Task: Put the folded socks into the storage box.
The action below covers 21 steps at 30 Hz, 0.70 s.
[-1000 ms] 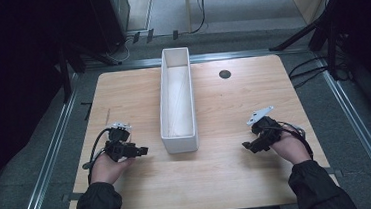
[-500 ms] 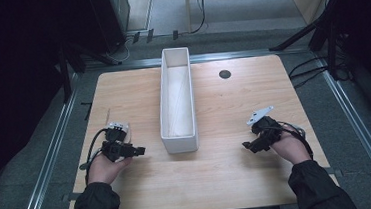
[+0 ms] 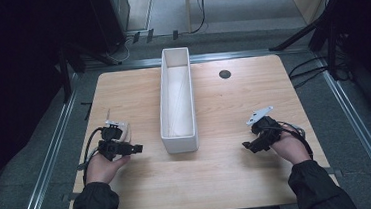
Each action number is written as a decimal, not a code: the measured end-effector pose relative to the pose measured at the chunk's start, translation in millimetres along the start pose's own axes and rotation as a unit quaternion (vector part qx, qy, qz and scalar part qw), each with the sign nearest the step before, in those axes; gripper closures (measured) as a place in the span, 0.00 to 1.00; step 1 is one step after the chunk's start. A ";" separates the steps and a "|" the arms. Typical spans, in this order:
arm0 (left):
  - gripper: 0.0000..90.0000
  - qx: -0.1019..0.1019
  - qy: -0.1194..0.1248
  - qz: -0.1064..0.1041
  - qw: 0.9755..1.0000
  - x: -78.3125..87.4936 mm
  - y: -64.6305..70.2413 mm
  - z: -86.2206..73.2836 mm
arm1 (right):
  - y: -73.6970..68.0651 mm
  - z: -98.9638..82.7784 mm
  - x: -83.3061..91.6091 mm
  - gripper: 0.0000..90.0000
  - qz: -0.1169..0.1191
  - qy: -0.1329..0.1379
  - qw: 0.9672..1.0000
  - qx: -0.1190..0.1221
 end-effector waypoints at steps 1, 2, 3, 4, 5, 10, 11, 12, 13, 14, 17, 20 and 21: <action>0.32 0.007 0.004 0.006 1.000 3.7 -4.5 2.6 | -0.4 -0.6 0.1 0.21 -0.001 -0.001 1.000 0.000; 0.31 0.013 0.006 0.011 1.000 6.4 -7.0 3.6 | -0.5 -0.9 0.1 0.21 -0.002 -0.001 1.000 0.000; 0.31 0.021 0.009 0.015 1.000 8.8 -9.8 4.9 | -0.9 -1.6 0.2 0.21 -0.002 -0.003 1.000 0.001; 0.31 0.028 0.011 0.016 0.999 10.1 -11.5 6.0 | -1.5 -2.1 0.1 0.21 -0.002 -0.004 1.000 0.003; 0.30 0.034 0.012 0.019 0.999 11.1 -13.6 7.2 | -1.7 -2.2 0.0 0.21 -0.003 -0.005 1.000 0.006; 0.21 0.057 0.010 0.046 0.997 13.5 -25.4 12.8 | -2.3 -1.8 -0.1 0.21 -0.003 -0.006 1.000 0.008; 0.20 0.061 0.010 0.047 0.997 13.9 -27.2 13.7 | -2.7 -1.9 -0.1 0.21 -0.002 -0.007 1.000 0.009; 0.20 0.067 0.010 0.048 0.997 14.0 -29.1 15.0 | -2.7 -2.0 -0.2 0.21 -0.002 -0.007 1.000 0.010; 0.20 0.067 0.007 0.051 0.996 14.2 -31.2 16.6 | -2.7 -2.3 -0.3 0.21 -0.003 -0.008 1.000 0.009; 0.20 0.068 0.007 0.055 0.996 14.1 -32.9 18.4 | -2.6 -2.4 -0.5 0.21 -0.004 -0.009 1.000 0.010; 0.18 0.080 0.006 0.059 0.995 14.1 -38.7 24.0 | -3.2 -2.5 -1.0 0.21 -0.002 -0.010 1.000 0.013; 0.18 0.098 0.006 0.060 0.993 13.7 -45.3 29.0 | -3.8 -1.9 -0.8 0.21 -0.006 -0.008 1.000 0.020; 0.18 0.100 0.004 0.065 0.993 12.8 -47.9 30.0 | -4.4 -1.2 -0.3 0.21 -0.006 -0.006 1.000 0.020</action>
Point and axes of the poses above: each handheld gripper's, and its own axes: x roughly backward along the jaws, z roughly out of its top, y roughly to its right, the point moved 7 cm from there along -x, roughly forward along the jaws, and after that the axes turned 9 degrees about -x, right-handed, at the moved point
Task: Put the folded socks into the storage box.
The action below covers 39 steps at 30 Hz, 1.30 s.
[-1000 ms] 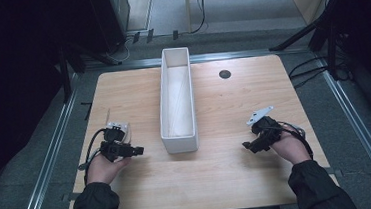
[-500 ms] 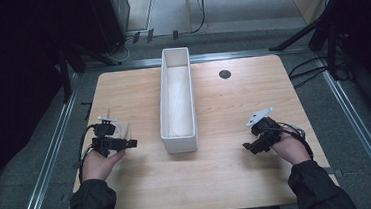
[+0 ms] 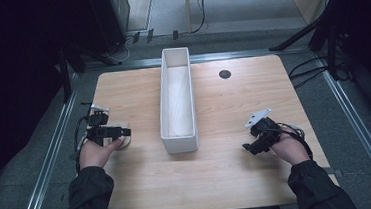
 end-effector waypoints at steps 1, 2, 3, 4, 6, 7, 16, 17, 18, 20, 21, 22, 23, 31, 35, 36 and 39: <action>0.18 0.002 -0.002 0.002 1.000 -1.1 -1.6 1.0 | -0.5 0.7 0.3 0.21 0.000 0.002 1.000 0.000; 0.18 0.002 -0.002 0.002 1.000 -1.1 -1.6 1.0 | -0.5 0.7 0.3 0.21 0.000 0.002 1.000 0.000; 0.18 0.003 -0.011 0.005 1.000 -5.1 -6.0 3.0 | -1.0 0.9 0.0 0.21 -0.001 0.001 1.000 0.003; 0.18 0.003 -0.016 0.009 1.000 -6.7 -7.6 3.5 | -1.6 0.4 -0.2 0.21 0.001 -0.001 1.000 0.004; 0.18 0.007 -0.024 0.012 1.000 -10.3 -11.2 5.4 | -1.7 -0.5 -0.8 0.21 0.000 -0.005 1.000 0.006; 0.18 0.012 -0.032 0.010 0.999 -12.3 -13.0 6.4 | -1.8 -0.8 -0.9 0.21 -0.001 -0.007 1.000 0.006; 0.17 0.028 -0.071 0.023 0.997 -20.6 -24.5 11.0 | -2.4 -1.2 -2.0 0.21 0.001 -0.010 1.000 0.009; 0.17 0.028 -0.071 0.028 0.997 -20.4 -25.4 11.3 | -2.6 -1.5 -2.1 0.21 0.001 -0.011 1.000 0.010; 0.17 0.028 -0.073 0.032 0.996 -20.6 -26.3 11.1 | -2.3 -1.7 -2.2 0.21 0.001 -0.012 1.000 0.013; 0.17 0.033 -0.080 0.030 0.996 -23.3 -28.4 9.9 | -2.1 -2.0 -2.6 0.21 0.000 -0.014 1.000 0.014; 0.17 0.035 -0.081 0.029 0.996 -24.9 -28.9 9.7 | -2.7 -2.2 -2.9 0.21 0.000 -0.016 1.000 0.013; 0.17 0.041 -0.084 0.029 0.995 -27.0 -30.1 9.1 | -3.0 -2.3 -3.0 0.21 0.001 -0.016 1.000 0.012; 0.17 0.042 -0.084 0.028 0.995 -28.0 -30.3 9.1 | -3.1 -2.2 -3.0 0.21 0.001 -0.016 1.000 0.014; 0.18 0.042 -0.096 0.030 0.994 -40.3 -27.6 7.4 | -3.5 -2.2 -3.4 0.21 0.000 -0.018 1.000 0.016; 0.25 0.033 -0.096 0.043 0.994 -41.8 -26.7 7.3 | -4.2 -2.8 -4.0 0.21 0.000 -0.022 1.000 0.016; 0.28 0.033 -0.095 0.046 0.994 -42.1 -26.8 6.8 | -4.5 -2.8 -4.1 0.21 0.001 -0.022 1.000 0.018; 0.33 0.027 -0.098 0.048 0.994 -42.7 -27.4 4.3 | -4.3 -2.2 -4.1 0.21 -0.001 -0.020 1.000 0.024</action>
Point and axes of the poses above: each handheld gripper's, and its own axes: x roughly backward along the jaws, z roughly out of its top, y roughly to its right, the point moved 7 cm from there along -x, roughly forward along the jaws, and after that the axes turned 9 degrees about -x, right-handed, at the moved point
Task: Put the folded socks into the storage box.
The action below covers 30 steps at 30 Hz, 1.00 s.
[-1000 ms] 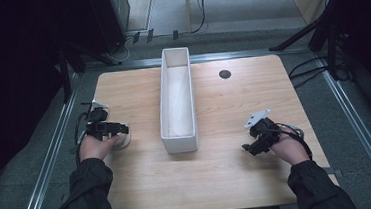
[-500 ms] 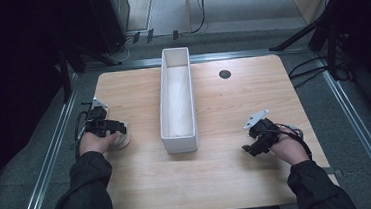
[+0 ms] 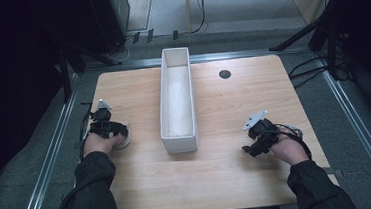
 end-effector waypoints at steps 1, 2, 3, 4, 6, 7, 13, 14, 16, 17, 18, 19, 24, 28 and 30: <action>0.35 -0.001 0.001 0.004 1.000 -0.5 -0.5 -1.0 | 0.0 0.0 0.0 0.21 0.000 0.000 1.000 0.001; 0.38 -0.002 0.002 0.005 1.000 -0.5 -1.1 -1.7 | 0.1 -0.1 0.0 0.21 -0.001 -0.001 1.000 0.001; 0.40 -0.005 0.003 0.007 1.000 -0.2 -2.0 -2.4 | 0.2 -0.2 -0.1 0.21 -0.001 -0.002 1.000 0.001; 0.43 -0.007 0.002 0.009 1.000 0.2 -2.6 -3.0 | 0.3 -0.3 0.0 0.21 -0.002 -0.002 1.000 0.001; 0.46 -0.012 0.006 0.013 1.000 0.4 -2.9 -3.5 | 0.2 -0.1 0.1 0.21 -0.002 -0.001 1.000 0.001; 0.48 -0.013 0.006 0.013 1.000 0.6 -2.9 -3.7 | 0.2 -0.1 0.0 0.21 -0.002 -0.001 1.000 0.001; 0.58 -0.016 -0.009 0.014 1.000 1.5 -0.8 -3.6 | -0.7 -0.1 -0.8 0.21 -0.004 -0.005 1.000 0.004; 0.60 -0.016 -0.010 0.013 1.000 1.6 -0.4 -3.4 | -0.8 -0.1 -0.7 0.21 -0.005 -0.005 1.000 0.004; 0.65 -0.018 -0.012 0.010 1.000 2.1 0.5 -3.2 | -0.7 -0.2 -0.7 0.21 -0.004 -0.005 1.000 0.004; 0.66 -0.019 -0.011 0.010 1.000 2.1 0.7 -3.0 | -0.4 -0.3 -0.8 0.21 -0.005 -0.005 1.000 0.003; 0.67 -0.018 -0.012 0.006 1.000 2.2 1.2 -2.9 | -0.2 -0.3 -0.9 0.21 -0.005 -0.005 1.000 0.004; 0.69 -0.020 -0.013 0.004 1.000 2.4 1.5 -2.4 | -0.2 -0.4 -0.9 0.21 -0.006 -0.005 1.000 0.002; 0.73 -0.029 -0.019 -0.003 0.999 4.5 3.7 -1.5 | -0.2 1.4 0.0 0.21 0.001 0.004 1.000 0.002; 0.74 -0.009 -0.015 -0.023 1.000 6.7 2.2 -0.2 | -0.2 1.3 0.0 0.21 0.004 0.003 1.000 0.001; 0.75 0.000 -0.014 -0.036 0.999 9.8 1.5 0.4 | -0.6 1.5 0.0 0.21 0.004 0.003 1.000 0.000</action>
Point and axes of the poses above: each handheld gripper's, and its own axes: x roughly backward along the jaws, z roughly out of its top, y roughly to its right, the point moved 7 cm from there along -x, roughly forward along the jaws, and after that the axes turned 9 degrees about -x, right-handed, at the moved point
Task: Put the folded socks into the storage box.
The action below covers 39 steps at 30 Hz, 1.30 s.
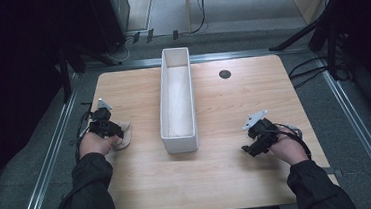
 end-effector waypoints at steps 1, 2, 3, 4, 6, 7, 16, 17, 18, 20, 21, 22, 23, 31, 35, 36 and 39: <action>0.75 0.003 -0.002 -0.004 1.000 3.1 0.4 0.7 | -0.4 0.6 0.0 0.21 0.001 0.002 1.000 -0.001; 0.75 0.002 0.001 -0.005 1.000 6.9 0.5 1.9 | -0.8 0.9 0.2 0.21 0.003 0.003 1.000 -0.001; 0.75 0.004 0.002 -0.006 1.000 10.4 1.8 3.1 | -0.6 1.4 0.1 0.21 0.003 0.006 1.000 0.000; 0.75 0.001 0.006 -0.006 1.000 14.3 3.4 4.8 | -0.8 1.5 0.2 0.21 0.003 0.007 1.000 -0.001; 0.75 -0.002 0.007 -0.009 1.000 19.4 7.0 6.7 | -0.8 1.5 0.2 0.21 0.004 0.005 1.000 -0.003; 0.75 -0.005 0.012 -0.009 1.000 22.8 9.8 8.5 | -0.5 1.8 0.2 0.21 0.004 0.005 1.000 -0.002; 0.75 -0.017 0.020 -0.021 0.999 39.8 29.4 22.6 | -1.0 2.6 0.3 0.21 0.007 0.009 1.000 -0.004; 0.75 -0.019 0.020 -0.021 0.999 40.4 31.6 23.8 | -0.5 2.4 0.6 0.21 0.006 0.010 1.000 -0.007; 0.75 -0.020 0.020 -0.023 0.999 40.9 33.2 24.6 | -0.2 2.2 0.9 0.21 0.006 0.010 1.000 -0.008; 0.75 -0.022 0.020 -0.028 0.999 42.4 37.0 27.1 | 0.4 2.3 1.3 0.21 0.007 0.012 1.000 -0.009; 0.75 -0.022 0.020 -0.031 0.999 43.2 39.4 28.3 | 1.0 2.4 1.7 0.21 0.007 0.013 1.000 -0.009; 0.75 -0.023 0.022 -0.037 0.999 44.4 41.9 29.5 | 1.0 2.4 1.8 0.21 0.007 0.013 1.000 -0.009; 0.75 -0.026 0.021 -0.037 0.999 45.7 44.3 30.3 | 0.7 2.1 1.8 0.21 0.007 0.012 1.000 -0.010; 0.74 -0.032 0.017 -0.040 0.999 56.8 60.0 42.0 | 1.0 1.9 1.7 0.21 0.008 0.013 1.000 -0.012; 0.74 -0.040 0.022 -0.045 0.998 65.1 70.5 50.4 | -0.4 2.0 0.9 0.21 0.013 0.012 1.000 -0.010; 0.74 -0.042 0.021 -0.045 0.998 66.5 72.4 52.0 | -0.5 2.1 1.4 0.21 0.013 0.013 1.000 -0.011; 0.74 -0.047 0.019 -0.047 0.998 69.0 79.4 56.0 | 0.7 2.3 1.8 0.21 0.011 0.014 1.000 -0.014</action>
Point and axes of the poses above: each handheld gripper's, and its own axes: x roughly backward along the jaws, z roughly out of its top, y roughly to its right, the point moved 7 cm from there along -x, roughly forward along the jaws, and after that the axes turned 9 degrees about -x, right-handed, at the moved point
